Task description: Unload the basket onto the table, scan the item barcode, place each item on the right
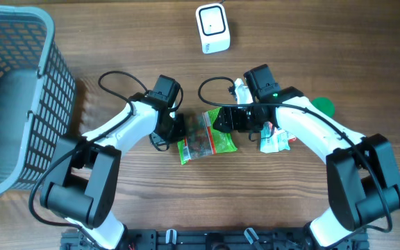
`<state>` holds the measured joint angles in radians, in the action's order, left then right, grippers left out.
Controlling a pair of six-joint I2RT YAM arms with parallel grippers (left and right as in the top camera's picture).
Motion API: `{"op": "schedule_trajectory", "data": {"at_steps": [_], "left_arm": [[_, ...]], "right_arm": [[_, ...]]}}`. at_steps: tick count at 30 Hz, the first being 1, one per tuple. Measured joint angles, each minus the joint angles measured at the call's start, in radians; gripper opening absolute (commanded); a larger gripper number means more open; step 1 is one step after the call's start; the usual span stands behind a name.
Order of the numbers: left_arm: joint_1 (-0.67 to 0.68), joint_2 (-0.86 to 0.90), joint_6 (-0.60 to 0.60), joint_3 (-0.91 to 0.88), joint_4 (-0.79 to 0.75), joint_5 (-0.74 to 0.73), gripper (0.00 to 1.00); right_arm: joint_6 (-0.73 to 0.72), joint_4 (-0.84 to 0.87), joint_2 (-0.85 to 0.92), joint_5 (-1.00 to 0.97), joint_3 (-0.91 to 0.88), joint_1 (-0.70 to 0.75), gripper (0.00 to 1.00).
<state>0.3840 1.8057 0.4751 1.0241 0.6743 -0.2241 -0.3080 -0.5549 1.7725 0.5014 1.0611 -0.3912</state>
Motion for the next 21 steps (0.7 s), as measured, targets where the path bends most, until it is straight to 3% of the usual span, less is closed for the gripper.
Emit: {"op": "schedule_trajectory", "data": {"at_steps": [10, 21], "left_arm": [[0.0, 0.005, -0.003, 0.0, -0.02, -0.014, 0.04], [0.0, 0.005, -0.004, 0.0, -0.02, -0.013, 0.04]], "right_arm": [[-0.011, 0.127, 0.0, 0.061, -0.129, 0.0, 0.68], [-0.127, 0.387, 0.0, 0.191, -0.261, -0.007, 0.64]]}}
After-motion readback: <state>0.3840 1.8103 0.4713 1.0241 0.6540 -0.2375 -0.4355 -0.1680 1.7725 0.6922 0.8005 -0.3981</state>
